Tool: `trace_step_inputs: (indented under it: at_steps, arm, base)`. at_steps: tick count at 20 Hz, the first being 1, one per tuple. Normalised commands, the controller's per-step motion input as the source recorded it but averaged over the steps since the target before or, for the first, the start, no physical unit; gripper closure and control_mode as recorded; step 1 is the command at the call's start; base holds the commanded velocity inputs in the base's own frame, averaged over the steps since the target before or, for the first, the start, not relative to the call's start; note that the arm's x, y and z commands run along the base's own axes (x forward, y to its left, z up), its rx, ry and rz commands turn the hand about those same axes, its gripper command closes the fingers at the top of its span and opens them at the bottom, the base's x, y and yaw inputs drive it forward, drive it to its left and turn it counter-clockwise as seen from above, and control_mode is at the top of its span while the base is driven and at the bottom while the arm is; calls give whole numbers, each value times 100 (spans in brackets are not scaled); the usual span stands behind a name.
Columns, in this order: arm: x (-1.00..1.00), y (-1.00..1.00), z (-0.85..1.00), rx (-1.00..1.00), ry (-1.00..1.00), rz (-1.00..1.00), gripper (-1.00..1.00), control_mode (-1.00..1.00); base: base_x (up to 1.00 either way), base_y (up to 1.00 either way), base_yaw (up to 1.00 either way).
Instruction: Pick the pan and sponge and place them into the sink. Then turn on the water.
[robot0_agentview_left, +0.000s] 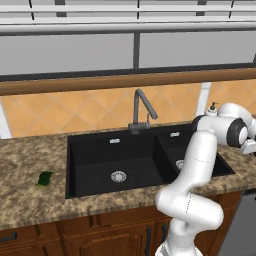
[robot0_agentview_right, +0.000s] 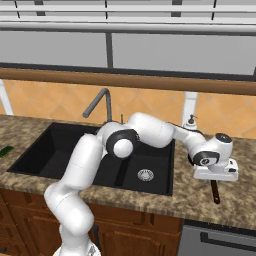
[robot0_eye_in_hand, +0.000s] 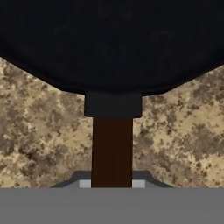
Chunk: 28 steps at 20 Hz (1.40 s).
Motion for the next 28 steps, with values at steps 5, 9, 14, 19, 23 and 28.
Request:
trace_step_inputs:
  at_steps: [5,9,14,19,23,28]
  arm:
    - [0,0,0,0,0,0,100,-100]
    - [-25,2,0,0,3,5,100,-100]
    - [-46,18,20,0,0,14,100,-100]
    - [-42,38,49,0,-1,19,100,-100]
    - [-16,51,62,0,-7,18,100,-100]
    - [0,55,70,1,-14,13,100,-100]
  base:
    - [0,0,0]
    - [0,0,0]
    - [0,0,0]
    - [0,0,0]
    - [0,0,0]
    - [0,0,0]
